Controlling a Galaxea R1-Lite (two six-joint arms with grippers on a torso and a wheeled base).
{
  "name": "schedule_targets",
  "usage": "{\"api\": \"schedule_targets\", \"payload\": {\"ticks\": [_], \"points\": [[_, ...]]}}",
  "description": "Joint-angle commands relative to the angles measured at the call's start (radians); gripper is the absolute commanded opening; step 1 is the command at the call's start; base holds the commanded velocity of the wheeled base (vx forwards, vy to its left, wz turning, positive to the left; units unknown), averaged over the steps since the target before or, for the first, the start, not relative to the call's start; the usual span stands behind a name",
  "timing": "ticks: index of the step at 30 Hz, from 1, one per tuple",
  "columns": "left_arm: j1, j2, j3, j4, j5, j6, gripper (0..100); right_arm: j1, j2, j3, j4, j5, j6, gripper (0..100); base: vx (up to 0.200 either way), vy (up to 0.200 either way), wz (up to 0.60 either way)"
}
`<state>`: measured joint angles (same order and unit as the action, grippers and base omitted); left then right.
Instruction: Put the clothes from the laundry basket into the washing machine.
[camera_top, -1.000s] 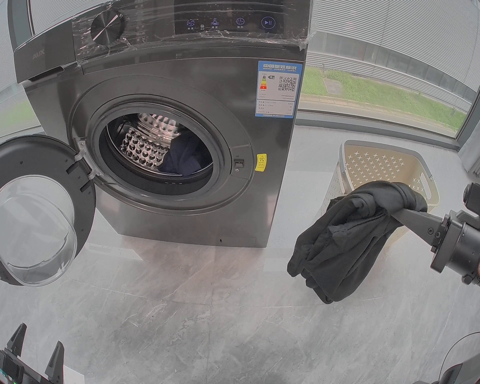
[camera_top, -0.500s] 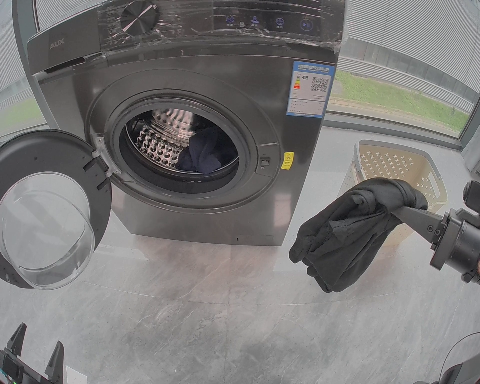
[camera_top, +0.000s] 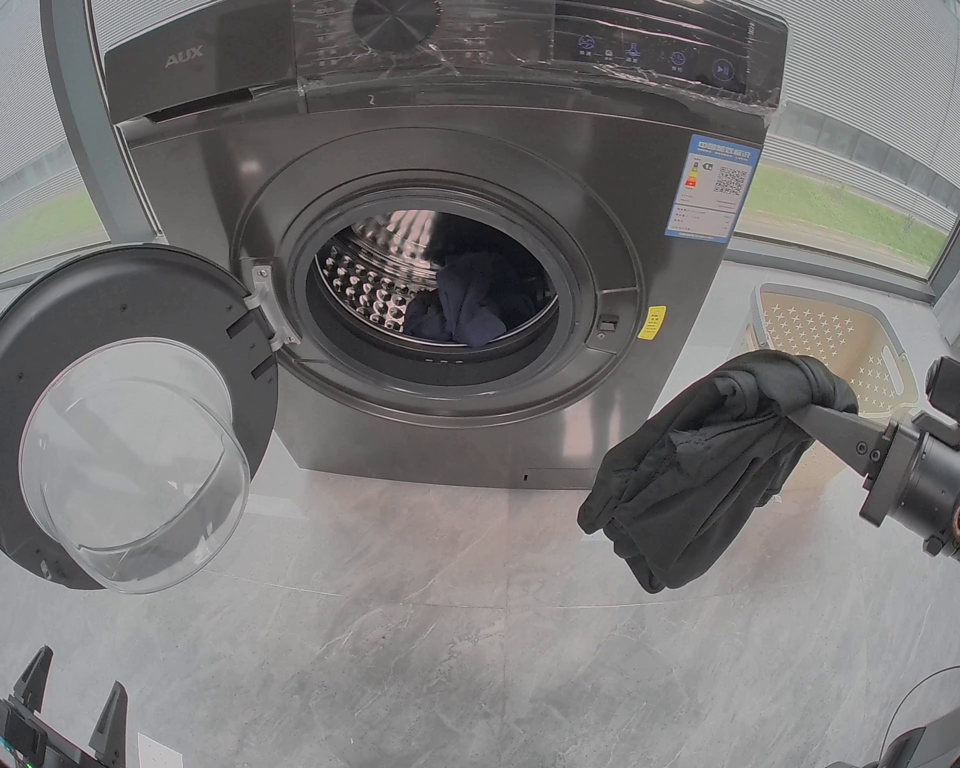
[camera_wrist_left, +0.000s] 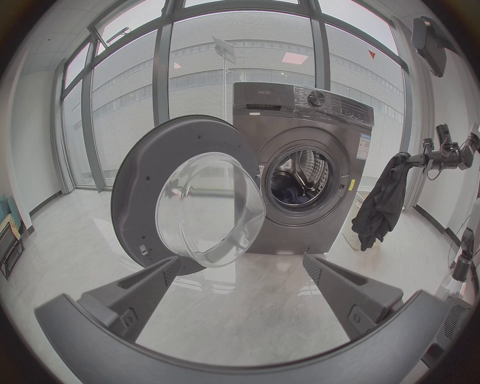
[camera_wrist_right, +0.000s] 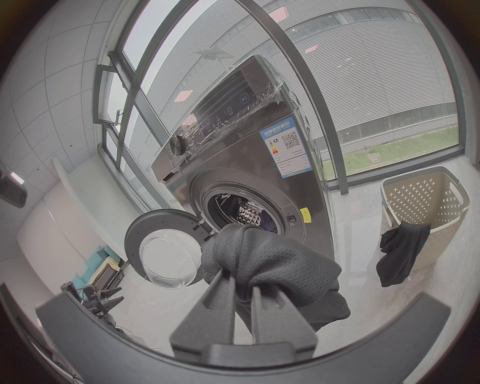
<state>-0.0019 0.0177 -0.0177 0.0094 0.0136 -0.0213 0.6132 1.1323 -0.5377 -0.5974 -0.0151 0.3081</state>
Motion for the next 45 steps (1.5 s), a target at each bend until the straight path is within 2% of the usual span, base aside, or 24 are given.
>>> {"api": "schedule_targets", "payload": {"ticks": [1, 8, 20, 25, 29, 30, 33, 35, 37, 38, 40, 42, 44, 45], "points": [[0.000, -0.008, 0.012, 0.000, 0.000, -0.002, 100, -0.009, 0.004, -0.001, -0.001, 0.001, 0.000, 0, -0.200, 0.000, 0.00], [0.000, -0.008, 0.012, 0.000, 0.000, -0.002, 100, 0.000, -0.005, -0.007, -0.001, 0.001, 0.000, 0, -0.029, 0.000, 0.00], [0.002, -0.008, 0.013, -0.002, 0.002, -0.006, 100, -0.001, 0.009, -0.001, -0.001, 0.000, 0.002, 0, 0.000, 0.200, 0.00], [0.002, -0.010, 0.013, -0.002, 0.002, -0.003, 100, 0.002, 0.009, -0.005, -0.001, 0.001, -0.001, 0, 0.000, 0.000, 0.00], [0.003, -0.012, 0.016, -0.005, 0.009, 0.026, 100, 0.025, 0.026, -0.021, -0.012, 0.000, -0.001, 0, 0.000, 0.000, 0.00], [0.003, -0.012, 0.016, -0.005, 0.009, 0.026, 100, 0.025, 0.026, -0.021, -0.012, 0.000, -0.001, 0, 0.000, 0.000, 0.00], [0.003, -0.012, 0.016, -0.003, 0.002, 0.038, 100, 0.097, 0.092, -0.067, -0.019, -0.014, -0.010, 0, 0.000, 0.000, 0.00], [0.005, 0.001, 0.016, -0.003, -0.001, 0.037, 100, 0.132, 0.127, -0.085, -0.024, -0.019, -0.024, 0, 0.000, 0.000, 0.00], [0.003, -0.013, 0.015, -0.003, -0.003, 0.043, 100, 0.145, 0.150, -0.096, -0.028, -0.019, -0.024, 0, 0.000, 0.000, 0.00], [0.005, -0.018, 0.016, -0.006, -0.003, 0.063, 100, 0.155, 0.185, -0.114, -0.044, -0.020, -0.023, 0, 0.000, 0.000, 0.00], [0.005, -0.018, 0.016, -0.014, -0.009, 0.070, 100, 0.166, 0.211, -0.128, -0.061, -0.020, -0.020, 0, 0.000, 0.000, 0.00], [0.014, 0.010, -0.111, -0.115, -0.050, 0.021, 100, 0.186, 0.284, -0.153, -0.119, -0.029, -0.018, 0, 0.000, 0.000, 0.00], [0.008, 0.077, -0.222, -0.140, -0.096, 0.003, 100, 0.189, 0.320, -0.171, -0.171, -0.065, -0.017, 0, 0.000, 0.000, 0.00], [-0.003, 0.137, -0.274, -0.129, -0.149, 0.000, 100, 0.200, 0.349, -0.193, -0.206, -0.077, -0.014, 0, 0.000, 0.000, 0.00]]}}
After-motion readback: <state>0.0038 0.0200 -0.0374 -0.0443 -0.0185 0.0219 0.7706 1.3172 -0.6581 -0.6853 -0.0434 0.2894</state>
